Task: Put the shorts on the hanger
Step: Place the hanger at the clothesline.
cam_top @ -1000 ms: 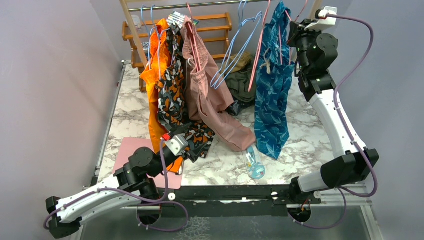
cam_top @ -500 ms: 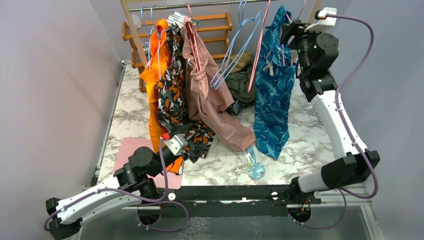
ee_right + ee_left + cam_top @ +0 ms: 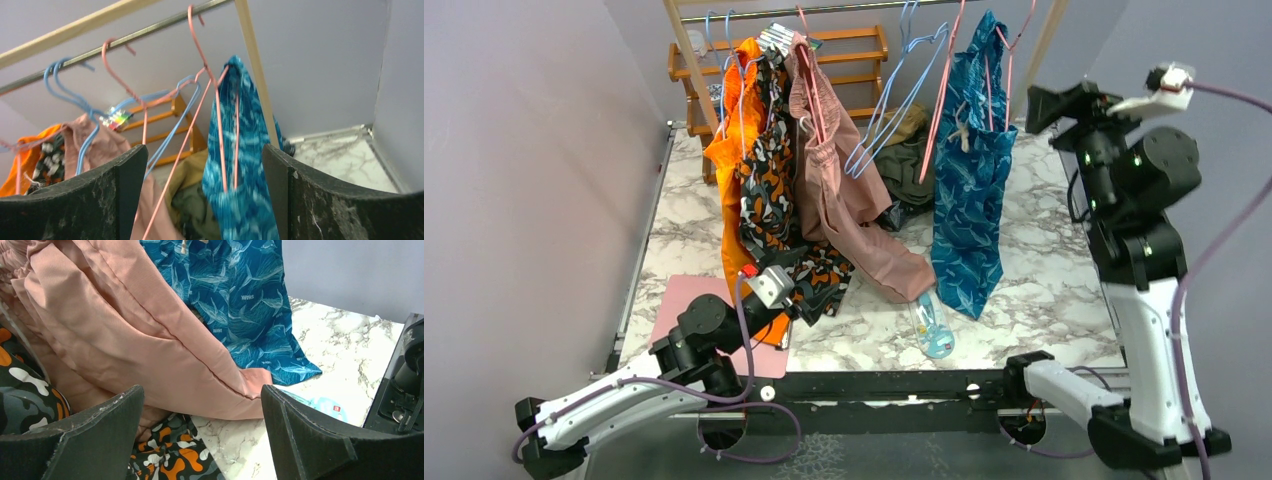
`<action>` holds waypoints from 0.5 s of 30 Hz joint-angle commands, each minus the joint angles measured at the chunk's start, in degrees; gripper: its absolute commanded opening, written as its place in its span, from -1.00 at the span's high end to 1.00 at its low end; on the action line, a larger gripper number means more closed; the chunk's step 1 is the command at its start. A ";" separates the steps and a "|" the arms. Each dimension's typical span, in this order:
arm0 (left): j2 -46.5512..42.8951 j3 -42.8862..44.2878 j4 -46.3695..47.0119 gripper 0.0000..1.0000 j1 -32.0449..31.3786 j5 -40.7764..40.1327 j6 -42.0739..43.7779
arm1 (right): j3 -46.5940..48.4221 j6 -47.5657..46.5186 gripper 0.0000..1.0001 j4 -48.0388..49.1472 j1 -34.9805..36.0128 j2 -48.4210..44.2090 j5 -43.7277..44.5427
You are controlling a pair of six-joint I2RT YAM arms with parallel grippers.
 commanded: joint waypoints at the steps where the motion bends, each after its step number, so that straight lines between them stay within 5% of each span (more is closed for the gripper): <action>1: 1.33 0.87 2.05 -0.77 0.32 -2.10 -1.75 | -8.33 3.64 -0.71 -10.08 -0.29 -5.66 -4.68; 15: 1.21 1.66 1.18 -0.76 0.33 -4.19 -5.05 | -22.81 -1.07 -0.71 -8.62 1.47 -9.61 -0.68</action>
